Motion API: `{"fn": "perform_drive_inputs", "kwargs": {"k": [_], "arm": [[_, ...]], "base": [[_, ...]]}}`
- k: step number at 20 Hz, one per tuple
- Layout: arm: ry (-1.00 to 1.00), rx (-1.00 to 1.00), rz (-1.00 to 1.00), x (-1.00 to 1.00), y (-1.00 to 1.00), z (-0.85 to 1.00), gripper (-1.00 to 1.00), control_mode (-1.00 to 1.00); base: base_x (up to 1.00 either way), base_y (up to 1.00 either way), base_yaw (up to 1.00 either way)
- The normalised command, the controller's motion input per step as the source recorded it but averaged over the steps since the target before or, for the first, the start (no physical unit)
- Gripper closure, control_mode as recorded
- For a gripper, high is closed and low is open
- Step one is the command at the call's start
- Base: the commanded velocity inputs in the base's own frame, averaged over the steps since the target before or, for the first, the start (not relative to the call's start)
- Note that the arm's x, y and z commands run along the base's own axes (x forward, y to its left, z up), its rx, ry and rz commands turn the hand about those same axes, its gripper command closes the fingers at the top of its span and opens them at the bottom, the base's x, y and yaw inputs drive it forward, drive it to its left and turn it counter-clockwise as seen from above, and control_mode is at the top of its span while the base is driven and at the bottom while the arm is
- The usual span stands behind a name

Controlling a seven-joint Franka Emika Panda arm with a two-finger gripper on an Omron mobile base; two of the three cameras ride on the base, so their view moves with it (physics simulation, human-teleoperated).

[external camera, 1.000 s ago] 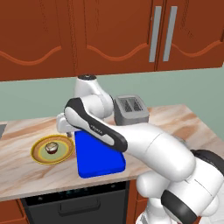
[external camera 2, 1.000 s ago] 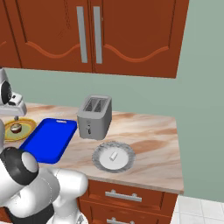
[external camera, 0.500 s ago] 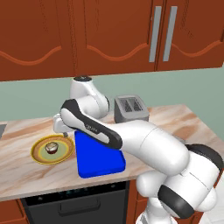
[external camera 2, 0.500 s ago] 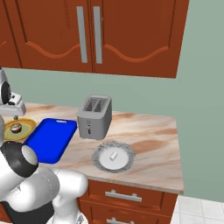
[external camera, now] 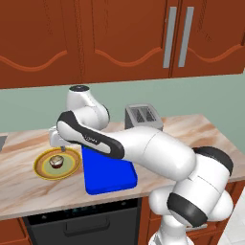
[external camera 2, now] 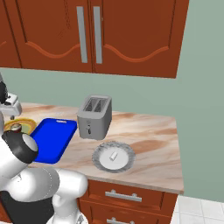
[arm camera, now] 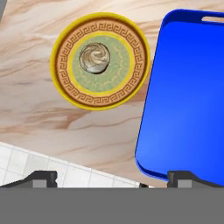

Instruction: Move the dessert items from the plates to the tray.

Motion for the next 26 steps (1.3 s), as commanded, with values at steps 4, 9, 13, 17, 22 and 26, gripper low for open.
{"fn": "perform_drive_inputs", "kwargs": {"k": [4, 9, 13, 17, 22, 26], "arm": [[0.0, 0.0, 0.02, 0.02, 0.0, -0.14, -1.0, -1.0], [0.0, 0.0, 0.02, 0.05, 0.0, -0.31, -1.0, -1.0], [0.0, 0.0, 0.0, 0.15, -0.07, -0.33, -1.0, -1.0], [-0.02, -0.01, 0.0, 0.15, -0.06, -0.29, -1.0, -1.0], [-0.04, -0.01, 0.0, 0.12, -0.04, -0.2, -1.0, -1.0], [0.0, 0.0, 0.0, 0.3, 0.0, -0.15, -1.0, -1.0]], "base": [[0.0, 0.0, 0.0], [0.0, 0.0, 0.0], [0.0, 0.0, 0.0], [0.0, 0.0, 0.0], [0.0, 0.0, 0.0], [0.0, 0.0, 0.0]]}}
